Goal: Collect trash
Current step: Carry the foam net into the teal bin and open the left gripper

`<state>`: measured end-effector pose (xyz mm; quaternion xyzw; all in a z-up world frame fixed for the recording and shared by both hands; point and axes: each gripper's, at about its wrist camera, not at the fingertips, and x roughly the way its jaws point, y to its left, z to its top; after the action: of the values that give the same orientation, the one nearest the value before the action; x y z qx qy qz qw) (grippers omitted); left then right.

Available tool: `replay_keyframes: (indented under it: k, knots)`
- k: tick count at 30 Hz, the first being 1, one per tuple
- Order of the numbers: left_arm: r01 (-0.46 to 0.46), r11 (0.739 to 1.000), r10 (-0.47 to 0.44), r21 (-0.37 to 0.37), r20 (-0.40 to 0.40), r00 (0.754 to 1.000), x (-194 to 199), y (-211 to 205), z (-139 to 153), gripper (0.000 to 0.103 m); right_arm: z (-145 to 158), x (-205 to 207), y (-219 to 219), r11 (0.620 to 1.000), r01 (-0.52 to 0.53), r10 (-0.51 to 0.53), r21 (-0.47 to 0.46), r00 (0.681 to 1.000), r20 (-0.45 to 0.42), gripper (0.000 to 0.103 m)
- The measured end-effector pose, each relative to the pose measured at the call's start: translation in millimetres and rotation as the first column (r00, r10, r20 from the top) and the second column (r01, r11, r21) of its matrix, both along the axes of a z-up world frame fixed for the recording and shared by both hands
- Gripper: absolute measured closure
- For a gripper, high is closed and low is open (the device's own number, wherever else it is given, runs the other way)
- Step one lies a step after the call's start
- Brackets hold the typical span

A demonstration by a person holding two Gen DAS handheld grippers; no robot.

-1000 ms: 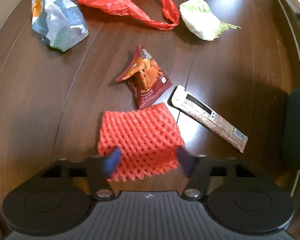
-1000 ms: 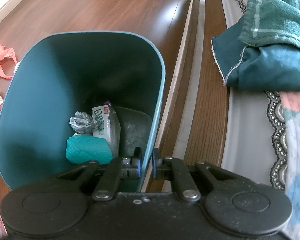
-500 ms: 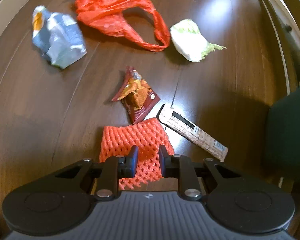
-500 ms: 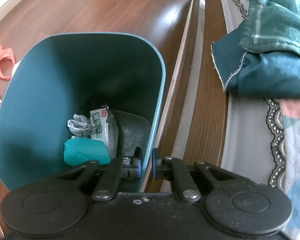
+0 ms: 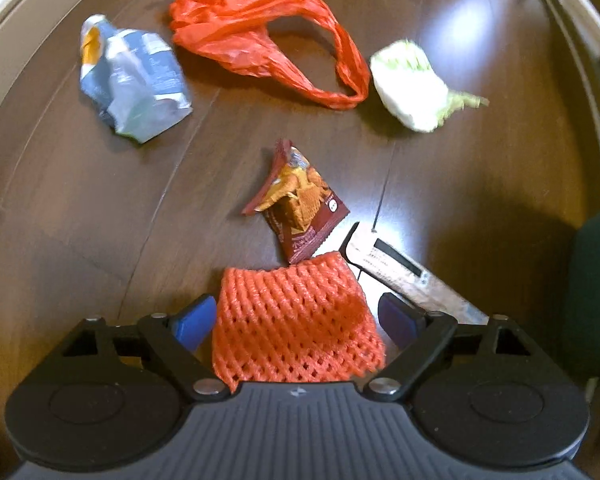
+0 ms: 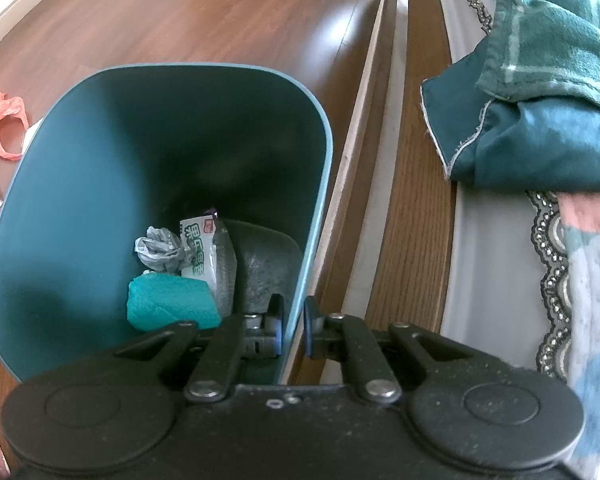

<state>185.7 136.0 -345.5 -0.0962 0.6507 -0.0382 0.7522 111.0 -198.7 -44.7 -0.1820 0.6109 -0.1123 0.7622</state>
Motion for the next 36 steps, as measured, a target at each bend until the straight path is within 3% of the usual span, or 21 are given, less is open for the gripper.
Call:
replay_keyframes:
  k: [7,8,10,14,15,19,23,28,32,36]
  knots:
    - [0.053,0.997,-0.052,0.047,-0.033,0.998,-2,-22,-21,0.016,0,0,2,1.0,-0.01,0.01,-0.003,1.0,0.004,0.093]
    - [0.053,0.998,-0.052,0.04,-0.029,0.998,-2,-21,-21,0.019,1,-1,2,1.0,-0.012,0.012,-0.003,1.0,0.005,0.093]
    - [0.054,0.998,-0.054,0.027,-0.024,0.998,-2,-22,-19,0.029,1,-2,2,1.0,-0.014,0.014,-0.001,1.0,0.008,0.093]
    - [0.074,0.997,-0.075,-0.022,-0.023,0.997,-1,-21,-16,0.073,2,-3,1,1.0,-0.016,0.016,0.001,1.0,0.014,0.093]
    - [0.064,0.997,-0.065,-0.039,-0.028,0.997,-1,-20,-14,0.078,2,-3,1,1.0,-0.016,0.016,0.001,1.0,0.015,0.093]
    - [0.071,0.995,-0.072,-0.072,-0.009,0.997,-3,-21,8,0.079,2,-4,1,1.0,-0.019,0.019,-0.002,1.0,0.014,0.093]
    - [0.149,0.986,-0.143,-0.07,0.092,0.985,-2,-27,59,0.079,1,-4,2,1.0,-0.02,0.02,-0.006,1.0,0.015,0.094]
    - [0.281,0.952,-0.247,-0.12,0.241,0.939,5,-50,132,0.079,2,-4,3,1.0,-0.015,0.015,-0.004,1.0,0.018,0.094]
    - [0.4,0.902,-0.316,-0.162,0.382,0.868,6,-80,198,0.079,3,-4,4,1.0,-0.015,0.015,-0.006,1.0,0.021,0.094]
    - [0.529,0.836,-0.408,-0.149,0.477,0.779,3,-122,246,0.079,3,-7,6,1.0,-0.026,0.026,-0.012,0.999,0.022,0.094]
